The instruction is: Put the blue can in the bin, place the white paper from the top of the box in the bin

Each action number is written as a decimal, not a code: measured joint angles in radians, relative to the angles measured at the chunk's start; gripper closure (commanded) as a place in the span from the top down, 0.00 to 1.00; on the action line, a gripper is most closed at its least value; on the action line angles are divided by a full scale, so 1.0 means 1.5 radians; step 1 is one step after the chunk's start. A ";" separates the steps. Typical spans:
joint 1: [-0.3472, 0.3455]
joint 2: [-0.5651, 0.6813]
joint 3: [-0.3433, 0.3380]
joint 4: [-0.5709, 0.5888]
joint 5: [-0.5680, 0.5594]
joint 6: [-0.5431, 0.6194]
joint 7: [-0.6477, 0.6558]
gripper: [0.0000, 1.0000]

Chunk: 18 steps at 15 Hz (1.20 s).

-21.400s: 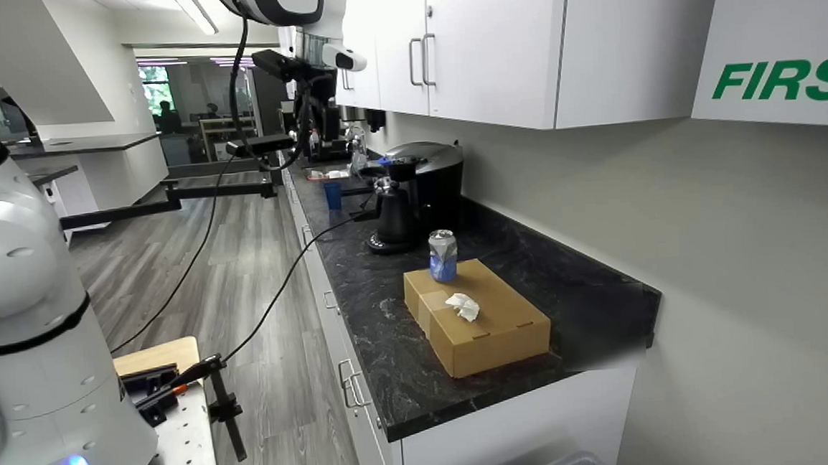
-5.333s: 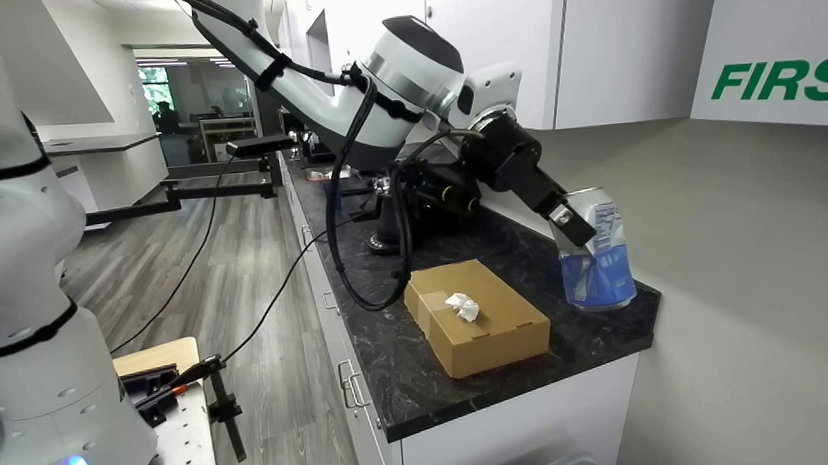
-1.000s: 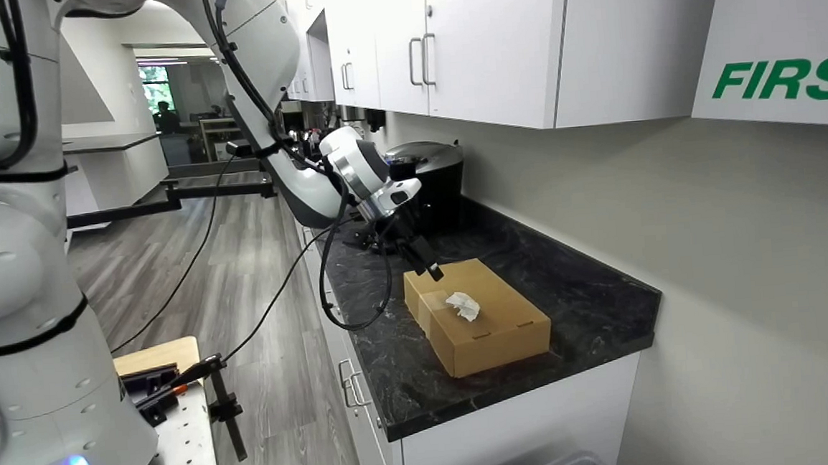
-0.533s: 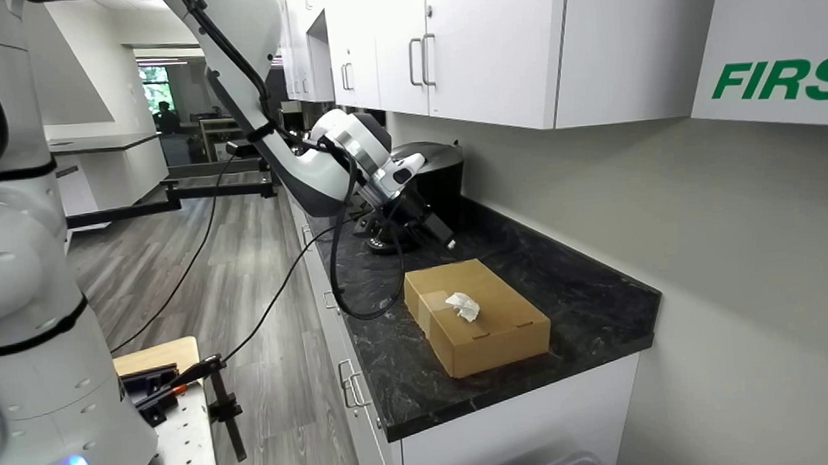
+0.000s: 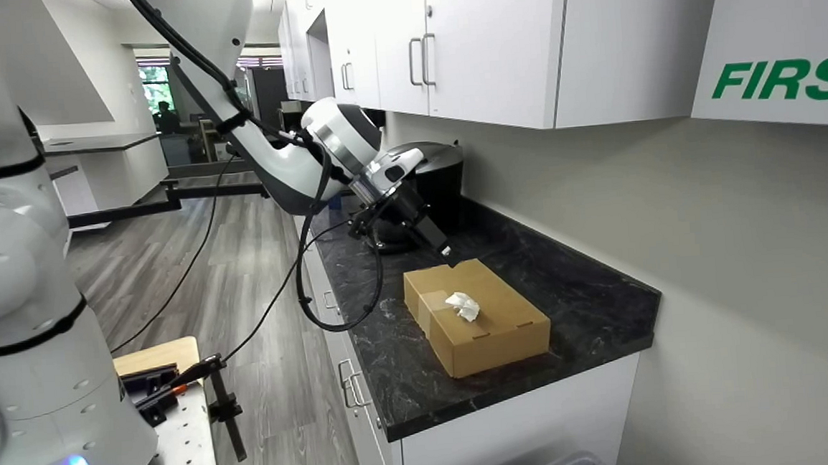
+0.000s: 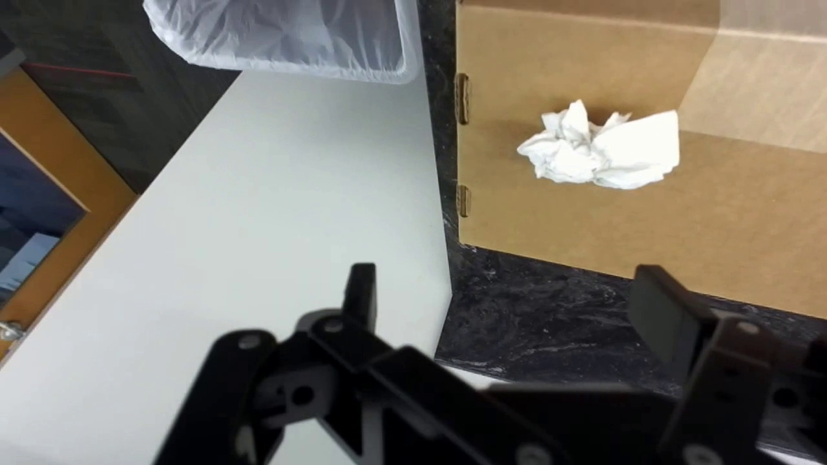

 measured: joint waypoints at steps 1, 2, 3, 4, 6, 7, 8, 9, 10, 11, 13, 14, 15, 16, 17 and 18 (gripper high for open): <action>-0.001 -0.005 -0.003 -0.007 0.016 0.004 -0.006 1.00; -0.001 -0.008 -0.004 -0.012 0.032 0.009 -0.009 1.00; -0.001 -0.008 -0.005 -0.013 0.044 0.015 -0.009 1.00; 0.001 -0.003 0.000 -0.011 0.047 0.020 0.000 1.00; 0.013 0.022 0.016 0.001 0.049 0.025 0.035 1.00; 0.019 0.036 0.024 0.010 0.050 0.027 0.054 1.00; 0.024 0.050 0.031 0.020 0.050 0.029 0.071 1.00; 0.029 0.062 0.036 0.030 0.050 0.032 0.086 1.00; 0.031 0.073 0.040 0.041 0.048 0.033 0.099 1.00; 0.034 0.083 0.043 0.050 0.046 0.033 0.109 1.00; 0.034 0.092 0.045 0.055 0.047 0.033 0.110 1.00; 0.034 0.092 0.045 0.055 0.047 0.033 0.110 1.00; 0.034 0.092 0.044 0.055 0.047 0.033 0.110 1.00; 0.034 0.092 0.045 0.055 0.047 0.033 0.110 1.00; 0.034 0.092 0.044 0.055 0.047 0.033 0.110 1.00; 0.034 0.092 0.044 0.055 0.047 0.033 0.110 1.00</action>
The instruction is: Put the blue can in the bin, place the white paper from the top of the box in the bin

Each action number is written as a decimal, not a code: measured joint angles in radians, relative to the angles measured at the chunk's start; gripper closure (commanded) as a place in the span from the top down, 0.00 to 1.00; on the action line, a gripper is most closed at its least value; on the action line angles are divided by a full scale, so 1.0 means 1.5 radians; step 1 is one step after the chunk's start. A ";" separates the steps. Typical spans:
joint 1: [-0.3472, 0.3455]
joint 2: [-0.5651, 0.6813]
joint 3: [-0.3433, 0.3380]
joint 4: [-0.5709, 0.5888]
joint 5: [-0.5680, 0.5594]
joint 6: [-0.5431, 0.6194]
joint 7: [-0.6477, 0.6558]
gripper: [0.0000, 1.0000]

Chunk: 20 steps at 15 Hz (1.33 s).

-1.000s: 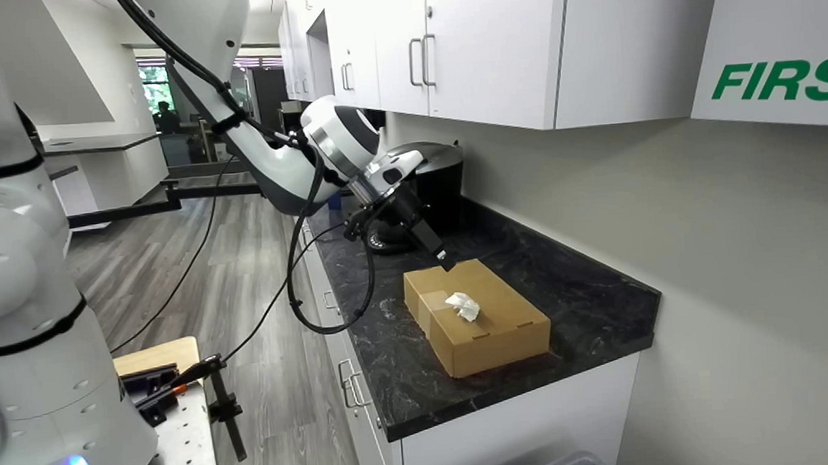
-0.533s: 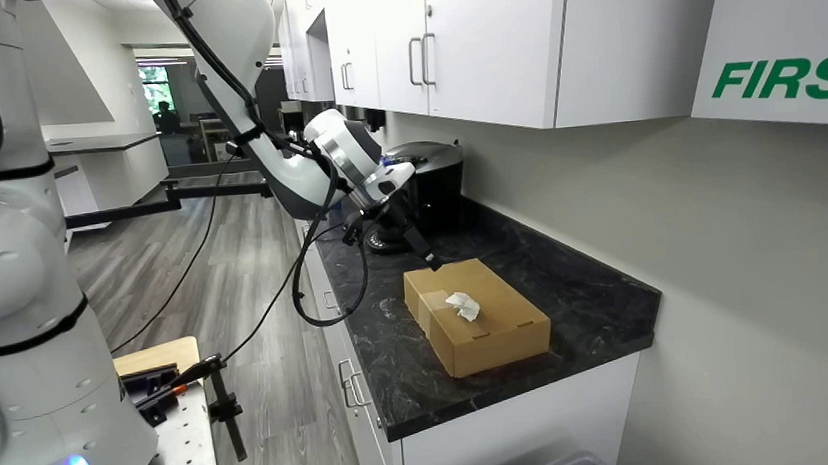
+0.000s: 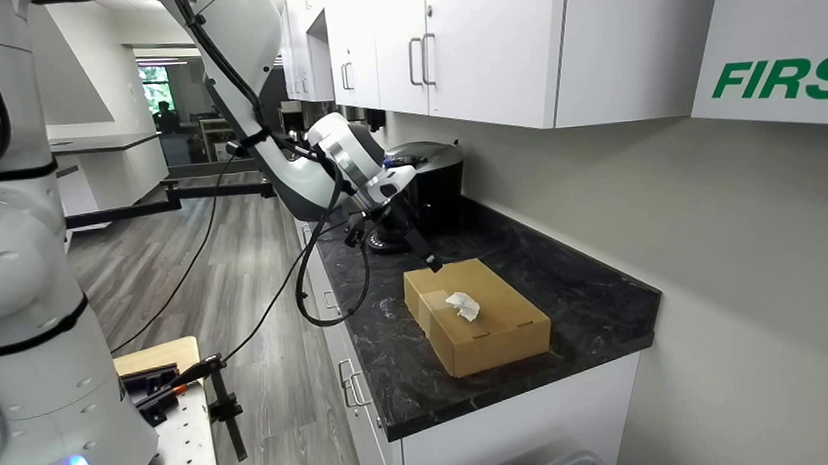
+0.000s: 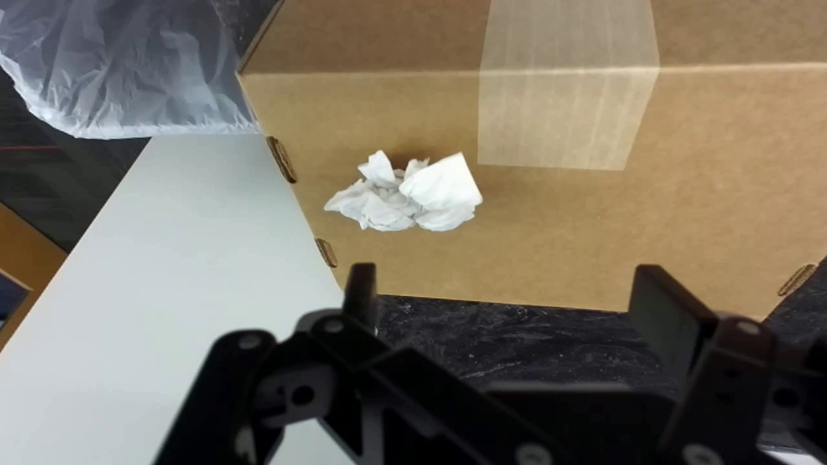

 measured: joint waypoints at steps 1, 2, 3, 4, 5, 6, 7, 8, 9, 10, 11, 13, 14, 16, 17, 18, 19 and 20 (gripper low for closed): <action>0.000 0.000 0.000 0.000 0.000 0.000 0.000 1.00; 0.000 0.000 0.000 0.000 0.000 0.000 0.000 1.00; 0.000 0.000 0.000 0.000 0.000 0.000 0.000 1.00; 0.000 0.000 0.000 0.000 0.000 0.000 0.000 1.00; 0.000 0.000 0.000 0.000 0.000 0.000 0.000 1.00; 0.000 0.001 0.000 0.000 0.000 0.000 0.000 1.00; 0.000 0.004 0.000 0.000 0.001 0.000 0.000 1.00; -0.001 0.008 0.000 0.000 0.003 0.003 0.000 1.00; -0.002 0.013 -0.002 0.000 0.009 0.009 0.000 1.00; -0.004 0.018 -0.003 0.000 0.013 0.017 0.000 1.00; -0.008 0.023 -0.005 0.000 0.014 0.026 0.001 1.00; -0.016 0.031 -0.013 0.000 0.015 0.050 0.001 1.00; -0.021 0.031 -0.017 -0.001 0.015 0.061 0.001 1.00; -0.031 0.030 -0.028 -0.001 0.014 0.080 0.001 1.00; -0.035 0.030 -0.034 -0.001 0.011 0.092 0.001 1.00; -0.039 0.030 -0.040 -0.001 0.006 0.104 0.001 1.00; -0.043 0.030 -0.045 -0.001 0.002 0.119 0.001 1.00; -0.047 0.031 -0.051 -0.001 -0.004 0.139 0.001 1.00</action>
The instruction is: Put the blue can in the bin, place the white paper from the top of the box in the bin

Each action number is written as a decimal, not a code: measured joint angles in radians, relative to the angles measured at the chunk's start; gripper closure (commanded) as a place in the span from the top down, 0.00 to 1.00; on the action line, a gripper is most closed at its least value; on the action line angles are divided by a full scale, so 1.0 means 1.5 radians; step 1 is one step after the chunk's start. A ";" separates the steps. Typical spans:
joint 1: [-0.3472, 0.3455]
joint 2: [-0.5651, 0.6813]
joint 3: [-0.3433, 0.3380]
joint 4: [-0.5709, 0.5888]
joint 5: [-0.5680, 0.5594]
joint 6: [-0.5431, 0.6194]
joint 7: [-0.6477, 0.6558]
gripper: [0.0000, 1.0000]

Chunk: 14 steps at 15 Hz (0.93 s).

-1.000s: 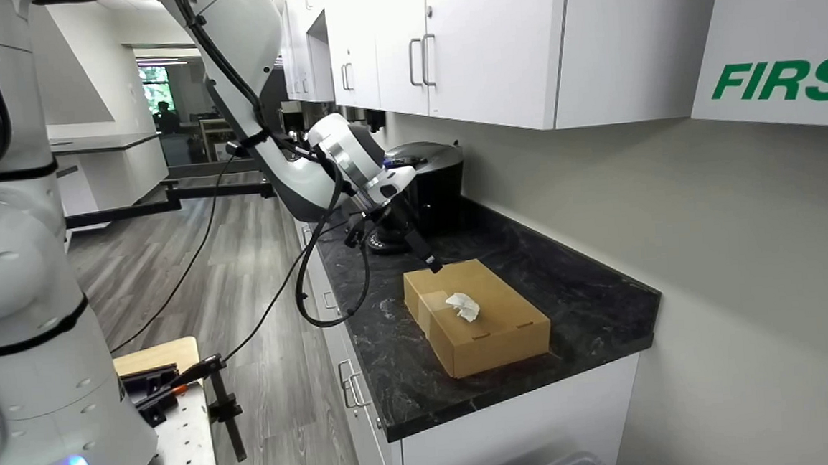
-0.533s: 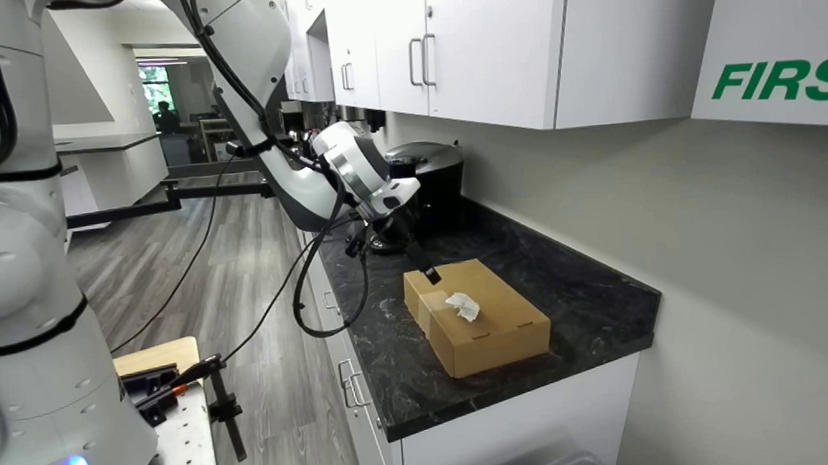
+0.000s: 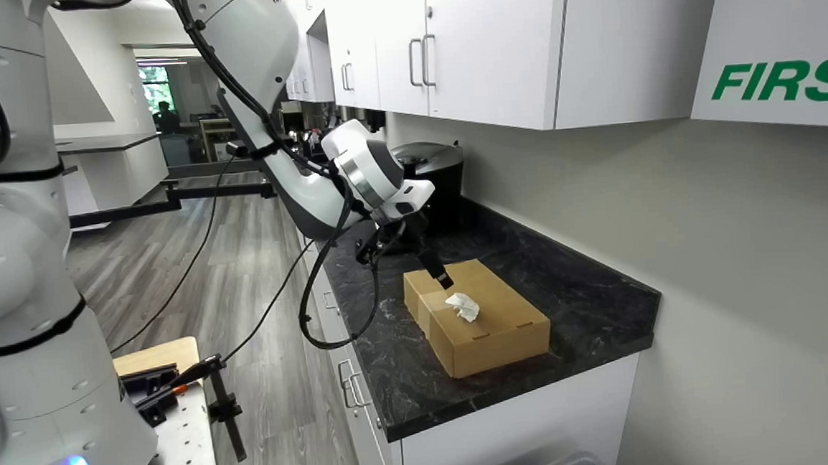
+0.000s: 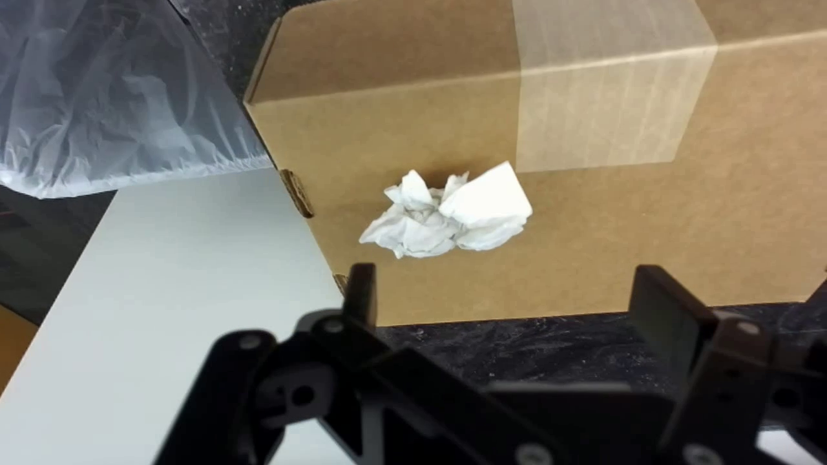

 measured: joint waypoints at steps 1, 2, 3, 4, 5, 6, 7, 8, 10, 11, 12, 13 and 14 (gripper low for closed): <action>-0.004 0.000 -0.006 -0.001 -0.007 0.021 0.000 1.00; -0.008 0.000 -0.011 -0.002 -0.014 0.040 0.000 1.00; -0.011 0.001 -0.017 -0.004 -0.020 0.055 0.000 1.00; -0.013 0.002 -0.022 -0.005 -0.025 0.067 0.000 1.00; -0.015 0.003 -0.026 -0.006 -0.031 0.075 0.000 1.00; -0.016 0.005 -0.031 -0.006 -0.037 0.082 0.000 1.00; -0.016 0.009 -0.036 -0.006 -0.042 0.089 0.000 1.00; -0.016 0.015 -0.041 -0.006 -0.045 0.096 0.000 1.00; -0.016 0.028 -0.048 -0.004 -0.051 0.111 0.000 1.00; -0.016 0.035 -0.051 -0.002 -0.054 0.116 0.000 1.00; -0.016 0.041 -0.053 0.002 -0.056 0.120 0.000 1.00; -0.016 0.046 -0.055 0.007 -0.060 0.124 0.000 1.00; -0.016 0.052 -0.056 0.013 -0.064 0.128 0.000 1.00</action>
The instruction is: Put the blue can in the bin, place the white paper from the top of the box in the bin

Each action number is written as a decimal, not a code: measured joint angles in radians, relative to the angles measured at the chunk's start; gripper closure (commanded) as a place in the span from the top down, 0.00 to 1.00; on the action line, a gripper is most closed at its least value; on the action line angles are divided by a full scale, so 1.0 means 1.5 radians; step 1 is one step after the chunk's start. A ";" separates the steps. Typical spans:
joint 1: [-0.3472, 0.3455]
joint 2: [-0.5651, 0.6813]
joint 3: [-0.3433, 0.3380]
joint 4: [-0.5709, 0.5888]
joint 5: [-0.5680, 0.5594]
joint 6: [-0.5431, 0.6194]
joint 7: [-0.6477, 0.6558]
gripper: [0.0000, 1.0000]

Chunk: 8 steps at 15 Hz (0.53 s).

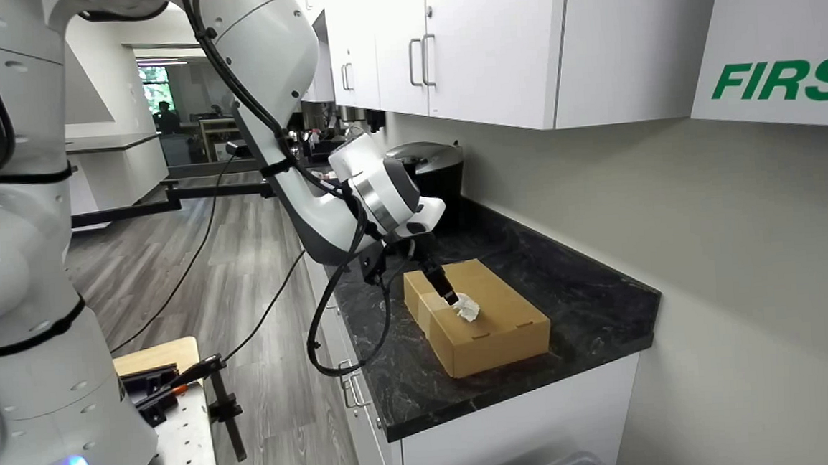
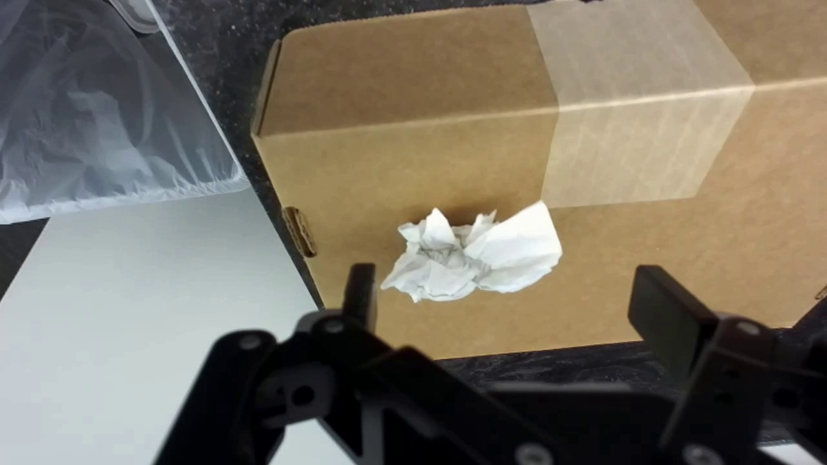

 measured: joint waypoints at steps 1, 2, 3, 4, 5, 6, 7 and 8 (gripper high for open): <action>0.000 0.005 -0.001 0.007 -0.004 0.003 0.000 1.00; 0.000 0.011 -0.001 0.015 -0.007 0.005 0.000 1.00; 0.001 0.017 -0.001 0.025 -0.008 0.006 0.000 1.00; 0.001 0.025 -0.001 0.034 -0.008 0.006 0.000 1.00; 0.001 0.034 -0.001 0.044 -0.008 0.007 0.000 1.00; 0.001 0.044 -0.001 0.054 -0.008 0.007 0.000 1.00; 0.001 0.054 -0.001 0.065 -0.008 0.007 0.000 1.00; 0.001 0.065 -0.002 0.074 -0.008 0.007 0.000 1.00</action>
